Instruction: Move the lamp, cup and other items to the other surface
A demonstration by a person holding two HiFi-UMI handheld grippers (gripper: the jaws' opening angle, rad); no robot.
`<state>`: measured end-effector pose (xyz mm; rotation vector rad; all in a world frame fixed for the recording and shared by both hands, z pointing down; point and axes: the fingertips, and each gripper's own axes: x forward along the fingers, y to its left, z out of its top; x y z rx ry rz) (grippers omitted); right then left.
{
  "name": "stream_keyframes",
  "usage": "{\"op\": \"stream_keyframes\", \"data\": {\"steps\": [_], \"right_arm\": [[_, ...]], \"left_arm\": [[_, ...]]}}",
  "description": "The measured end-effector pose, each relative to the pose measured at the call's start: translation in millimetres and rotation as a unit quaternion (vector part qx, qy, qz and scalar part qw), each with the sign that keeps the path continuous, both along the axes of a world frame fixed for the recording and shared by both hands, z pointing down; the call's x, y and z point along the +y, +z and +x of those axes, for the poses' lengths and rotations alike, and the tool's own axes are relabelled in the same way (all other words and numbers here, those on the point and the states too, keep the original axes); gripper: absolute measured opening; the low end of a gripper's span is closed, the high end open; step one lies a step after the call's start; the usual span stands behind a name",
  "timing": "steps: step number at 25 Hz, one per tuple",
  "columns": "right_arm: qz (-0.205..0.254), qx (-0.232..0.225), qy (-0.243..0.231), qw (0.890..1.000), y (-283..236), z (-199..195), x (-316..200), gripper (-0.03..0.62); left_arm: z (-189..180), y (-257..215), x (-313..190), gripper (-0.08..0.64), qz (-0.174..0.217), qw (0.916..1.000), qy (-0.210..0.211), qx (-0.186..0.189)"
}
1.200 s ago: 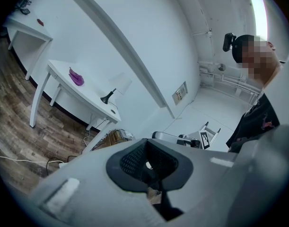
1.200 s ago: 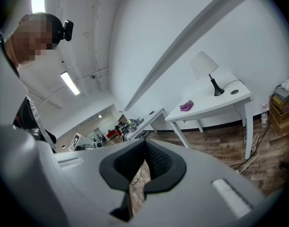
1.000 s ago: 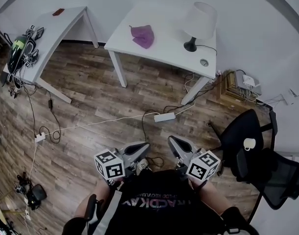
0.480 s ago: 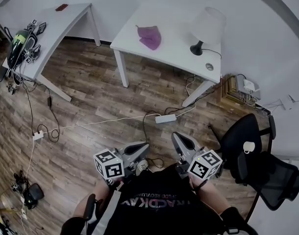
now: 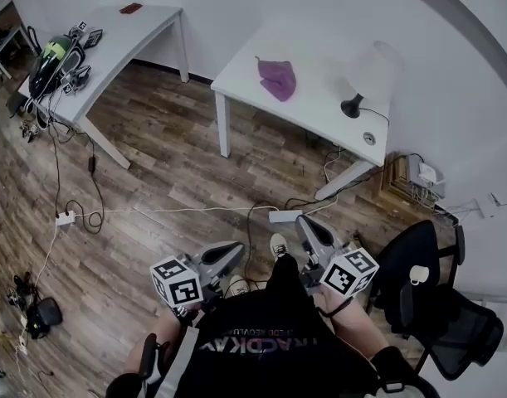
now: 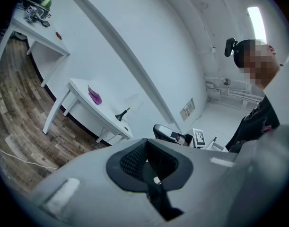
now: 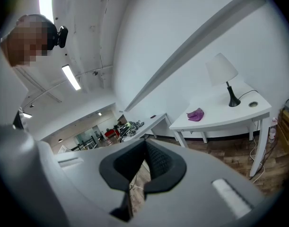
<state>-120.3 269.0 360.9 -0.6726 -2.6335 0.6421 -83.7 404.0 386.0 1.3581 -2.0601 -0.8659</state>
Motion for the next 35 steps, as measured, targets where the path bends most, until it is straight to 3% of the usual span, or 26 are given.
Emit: {"op": "stream_keyframes", "data": {"steps": [12, 22, 29, 35], "right_arm": [[0.012, -0.013, -0.052, 0.998, 3.0, -108.7, -2.9, 0.025], [0.035, 0.002, -0.078, 0.996, 25.6, -238.9, -45.3, 0.102], [0.101, 0.016, -0.088, 0.991, 61.4, -326.4, -83.7, 0.158], [0.179, 0.029, -0.094, 0.979, 104.5, -406.0, -111.7, 0.177]], "left_arm": [[-41.8, 3.7, 44.5, 0.003, -0.008, 0.9911, -0.133, 0.008], [-120.7, 10.6, 5.8, 0.003, -0.025, 0.984, -0.174, 0.028], [-164.3, 14.8, -11.8, 0.003, -0.039, 0.9774, -0.203, 0.046], [-189.3, 26.9, -20.8, 0.003, -0.051, 0.9702, -0.226, 0.071]]}}
